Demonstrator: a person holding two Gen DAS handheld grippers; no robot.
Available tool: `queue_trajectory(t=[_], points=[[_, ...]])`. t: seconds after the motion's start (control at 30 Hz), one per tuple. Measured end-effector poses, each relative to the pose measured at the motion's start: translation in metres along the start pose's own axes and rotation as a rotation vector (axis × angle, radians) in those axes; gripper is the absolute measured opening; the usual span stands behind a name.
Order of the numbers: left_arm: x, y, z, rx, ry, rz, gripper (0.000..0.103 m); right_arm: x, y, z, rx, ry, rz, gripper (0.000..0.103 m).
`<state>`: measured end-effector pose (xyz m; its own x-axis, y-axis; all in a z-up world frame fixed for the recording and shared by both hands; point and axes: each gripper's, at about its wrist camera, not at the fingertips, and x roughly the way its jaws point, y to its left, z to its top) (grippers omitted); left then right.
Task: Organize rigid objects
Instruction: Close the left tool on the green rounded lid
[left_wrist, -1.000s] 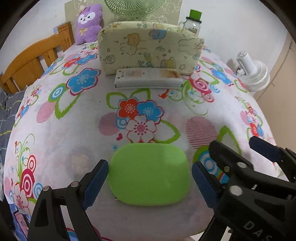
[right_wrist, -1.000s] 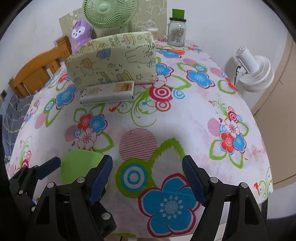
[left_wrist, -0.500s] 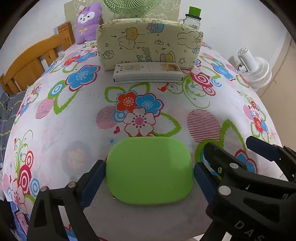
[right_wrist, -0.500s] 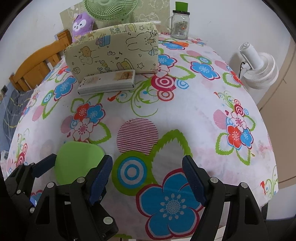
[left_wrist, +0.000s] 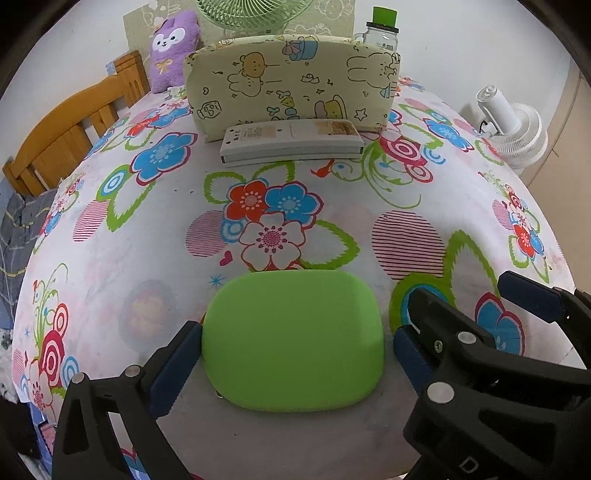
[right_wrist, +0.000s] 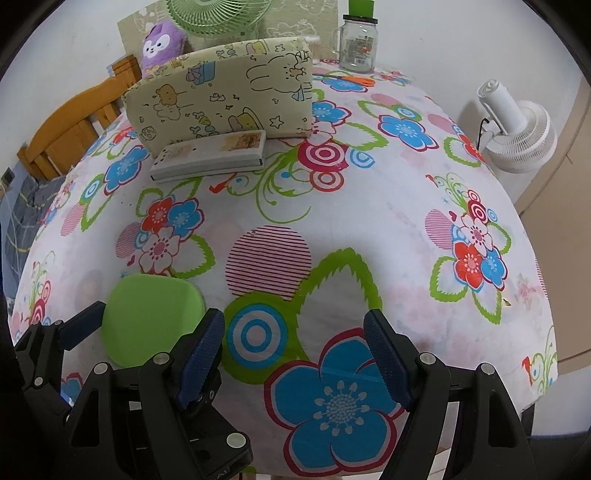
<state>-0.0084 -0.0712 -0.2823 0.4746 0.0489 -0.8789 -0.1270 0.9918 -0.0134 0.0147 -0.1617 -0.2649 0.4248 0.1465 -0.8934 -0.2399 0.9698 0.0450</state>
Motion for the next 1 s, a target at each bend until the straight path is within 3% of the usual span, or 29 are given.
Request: queue_trajectory(t=[0.1, 0.2, 0.5, 1.0], points=[[0.0, 0.0, 0.0, 0.002, -0.004, -0.001, 0.102, 0.001, 0.001, 0.001, -0.002, 0.001, 0.0, 0.08], [-0.002, -0.002, 0.0, 0.026, -0.018, -0.013, 0.096, 0.002, 0.002, 0.002, -0.004, -0.001, 0.001, 0.08], [-0.003, 0.003, 0.005, 0.002, 0.008, -0.024, 0.095, 0.005, 0.009, 0.01, -0.013, 0.007, 0.005, 0.08], [-0.005, 0.02, 0.043, 0.079, -0.008, -0.054, 0.095, 0.006, 0.026, 0.05, -0.03, -0.032, 0.021, 0.08]])
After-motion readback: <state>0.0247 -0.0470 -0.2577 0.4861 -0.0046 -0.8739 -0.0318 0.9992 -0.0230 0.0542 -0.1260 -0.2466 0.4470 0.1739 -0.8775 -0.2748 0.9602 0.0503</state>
